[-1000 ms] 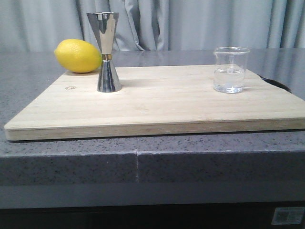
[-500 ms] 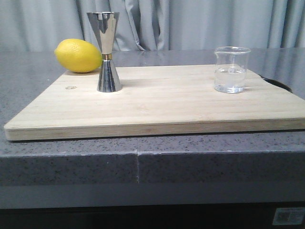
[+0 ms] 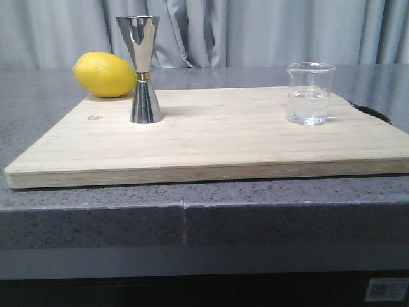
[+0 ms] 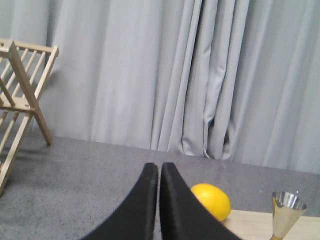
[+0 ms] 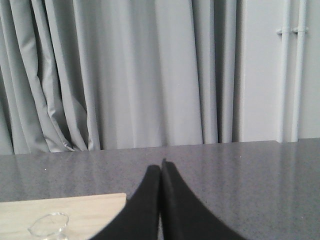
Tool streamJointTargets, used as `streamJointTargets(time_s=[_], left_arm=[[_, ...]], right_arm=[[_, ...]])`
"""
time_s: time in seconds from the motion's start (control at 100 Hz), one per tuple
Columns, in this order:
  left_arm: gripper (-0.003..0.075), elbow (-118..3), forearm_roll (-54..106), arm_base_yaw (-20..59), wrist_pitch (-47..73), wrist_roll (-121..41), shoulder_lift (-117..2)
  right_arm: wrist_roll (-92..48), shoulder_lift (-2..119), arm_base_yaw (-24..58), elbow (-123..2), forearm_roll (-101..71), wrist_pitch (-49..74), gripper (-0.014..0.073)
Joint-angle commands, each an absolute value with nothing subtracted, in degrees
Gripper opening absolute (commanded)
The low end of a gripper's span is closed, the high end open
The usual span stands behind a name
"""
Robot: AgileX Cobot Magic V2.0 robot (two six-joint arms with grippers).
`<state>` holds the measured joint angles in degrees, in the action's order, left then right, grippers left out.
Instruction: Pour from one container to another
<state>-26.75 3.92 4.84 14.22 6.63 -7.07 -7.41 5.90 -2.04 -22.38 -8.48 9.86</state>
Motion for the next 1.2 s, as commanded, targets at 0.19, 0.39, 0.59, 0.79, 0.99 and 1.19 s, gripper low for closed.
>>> streamJointTargets(time_s=[0.19, 0.39, 0.59, 0.79, 0.99, 1.19], left_arm=[[-0.0019, -48.21, 4.78, 4.76, 28.93, 6.94, -23.19], [-0.0019, -53.69, 5.76, 4.76, 28.11, 6.94, -31.67], [-0.0018, -53.68, 5.65, 4.76, 25.57, -2.87, -37.68], [-0.0018, -53.68, 5.75, 4.76, 26.35, -11.48, -42.66], [-0.0018, -53.70, 15.39, 4.76, 27.43, -11.37, -46.76], [-0.0018, -54.03, 21.57, 4.76, 27.46, -11.48, -48.30]], right_arm=[[-7.42, 19.58, -2.39, -40.31, -8.60, 20.52, -0.0055], [-7.42, 27.79, -2.39, -47.45, -8.60, 24.28, -0.0055], [-7.88, 36.96, -2.39, -51.99, -8.27, 29.09, -0.0055], [-7.88, 44.61, -2.39, -54.18, -8.16, 29.20, -0.0055], [-9.52, 50.83, -0.34, -56.49, -7.51, 28.85, -0.0055], [-9.52, 54.56, 4.53, -57.86, -3.97, 28.31, -0.0055]])
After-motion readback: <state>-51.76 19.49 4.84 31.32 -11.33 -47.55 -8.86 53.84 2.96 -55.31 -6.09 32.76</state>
